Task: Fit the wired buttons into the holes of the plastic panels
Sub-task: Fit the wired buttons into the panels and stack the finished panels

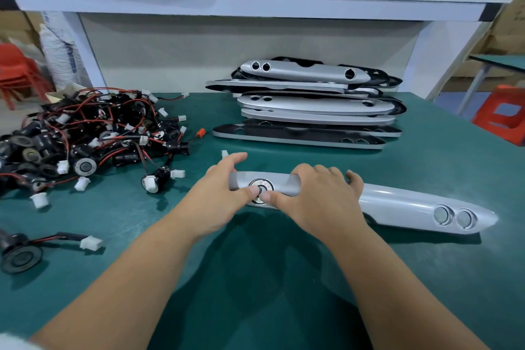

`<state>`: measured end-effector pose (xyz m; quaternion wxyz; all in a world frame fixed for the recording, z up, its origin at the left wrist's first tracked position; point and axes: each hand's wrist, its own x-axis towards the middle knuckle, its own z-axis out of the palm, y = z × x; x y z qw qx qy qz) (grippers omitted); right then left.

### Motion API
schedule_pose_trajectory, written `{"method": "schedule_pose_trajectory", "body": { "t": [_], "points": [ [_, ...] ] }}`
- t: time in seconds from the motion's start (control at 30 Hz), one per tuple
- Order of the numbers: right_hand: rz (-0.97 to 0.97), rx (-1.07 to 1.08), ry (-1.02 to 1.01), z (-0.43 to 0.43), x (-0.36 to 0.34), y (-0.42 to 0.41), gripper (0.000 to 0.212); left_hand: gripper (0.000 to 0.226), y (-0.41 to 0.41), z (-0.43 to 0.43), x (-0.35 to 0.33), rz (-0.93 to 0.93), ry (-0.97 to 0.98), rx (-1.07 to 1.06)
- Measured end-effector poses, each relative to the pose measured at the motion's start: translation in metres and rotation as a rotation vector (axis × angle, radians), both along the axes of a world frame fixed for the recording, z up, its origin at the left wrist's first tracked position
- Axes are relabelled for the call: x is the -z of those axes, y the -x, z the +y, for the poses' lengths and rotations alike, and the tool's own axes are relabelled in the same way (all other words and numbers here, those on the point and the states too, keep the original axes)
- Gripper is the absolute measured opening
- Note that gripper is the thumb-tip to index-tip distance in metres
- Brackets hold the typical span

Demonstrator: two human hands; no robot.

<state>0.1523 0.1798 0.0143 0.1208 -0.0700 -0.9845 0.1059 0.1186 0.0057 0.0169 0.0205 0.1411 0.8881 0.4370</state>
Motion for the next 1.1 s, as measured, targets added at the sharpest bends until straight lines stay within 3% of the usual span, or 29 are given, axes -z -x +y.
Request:
{"method": "schedule_pose_trajectory", "body": {
  "t": [0.1,0.23,0.37,0.63,0.87,0.97,1.1],
  "points": [
    [-0.032,-0.016,-0.015,0.002,-0.001,-0.001,0.084,0.056,0.0,-0.001,0.001,-0.035,-0.05,0.019],
    [-0.023,-0.018,-0.054,0.0,-0.001,-0.002,0.093,0.06,-0.002,0.004,0.002,-0.136,-0.274,0.008],
    [0.014,-0.008,-0.077,-0.004,-0.001,-0.006,0.092,0.059,-0.001,0.007,0.002,-0.151,-0.315,-0.017],
    [0.006,-0.055,-0.047,-0.005,0.002,-0.006,0.077,0.065,-0.003,0.01,-0.001,-0.118,-0.276,-0.039],
    [0.081,-0.049,-0.056,-0.004,0.007,-0.009,0.085,0.066,-0.004,0.007,-0.002,-0.122,-0.281,-0.019],
    [0.082,-0.089,-0.076,0.001,0.01,-0.011,0.09,0.059,-0.002,0.006,0.003,-0.064,-0.13,-0.042],
    [0.047,-0.129,-0.108,0.023,0.015,-0.018,0.098,0.065,-0.001,0.004,0.003,0.027,-0.003,-0.039]
  ]
}}
